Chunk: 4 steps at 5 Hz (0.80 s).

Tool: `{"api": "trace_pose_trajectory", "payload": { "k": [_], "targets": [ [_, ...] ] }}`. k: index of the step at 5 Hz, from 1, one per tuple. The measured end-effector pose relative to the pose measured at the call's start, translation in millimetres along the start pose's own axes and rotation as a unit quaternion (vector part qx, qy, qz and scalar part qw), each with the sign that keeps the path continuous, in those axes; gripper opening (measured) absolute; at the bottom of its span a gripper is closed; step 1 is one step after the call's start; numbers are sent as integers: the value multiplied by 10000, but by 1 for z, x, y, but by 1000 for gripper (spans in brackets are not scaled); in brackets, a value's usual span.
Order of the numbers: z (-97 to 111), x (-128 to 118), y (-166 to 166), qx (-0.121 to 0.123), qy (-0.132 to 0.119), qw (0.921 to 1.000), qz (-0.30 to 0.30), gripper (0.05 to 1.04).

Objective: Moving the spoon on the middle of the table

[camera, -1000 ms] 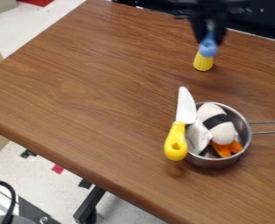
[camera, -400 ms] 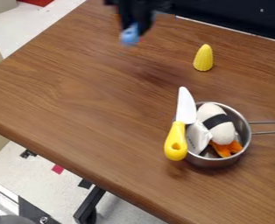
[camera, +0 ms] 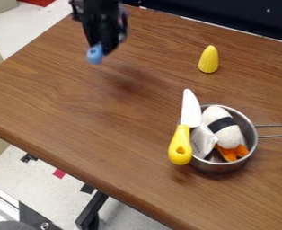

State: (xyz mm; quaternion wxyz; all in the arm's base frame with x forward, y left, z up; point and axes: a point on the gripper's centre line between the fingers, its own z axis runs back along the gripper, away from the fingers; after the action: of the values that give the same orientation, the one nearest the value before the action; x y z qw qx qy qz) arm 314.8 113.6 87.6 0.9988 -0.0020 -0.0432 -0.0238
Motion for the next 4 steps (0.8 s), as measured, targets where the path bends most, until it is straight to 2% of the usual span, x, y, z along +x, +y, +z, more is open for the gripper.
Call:
{"api": "trace_pose_trajectory", "payload": {
  "k": [1, 2, 3, 4],
  "targets": [
    [-15, -7, -4, 207, 67, 9997, -82, 290],
    [-21, -6, -9, 261, -14, 9997, -15, 290],
    [-26, -2, -19, 189, -43, 9997, 144, 290],
    [-37, -8, -34, 117, 28, 9995, 300, 290]
  ]
}}
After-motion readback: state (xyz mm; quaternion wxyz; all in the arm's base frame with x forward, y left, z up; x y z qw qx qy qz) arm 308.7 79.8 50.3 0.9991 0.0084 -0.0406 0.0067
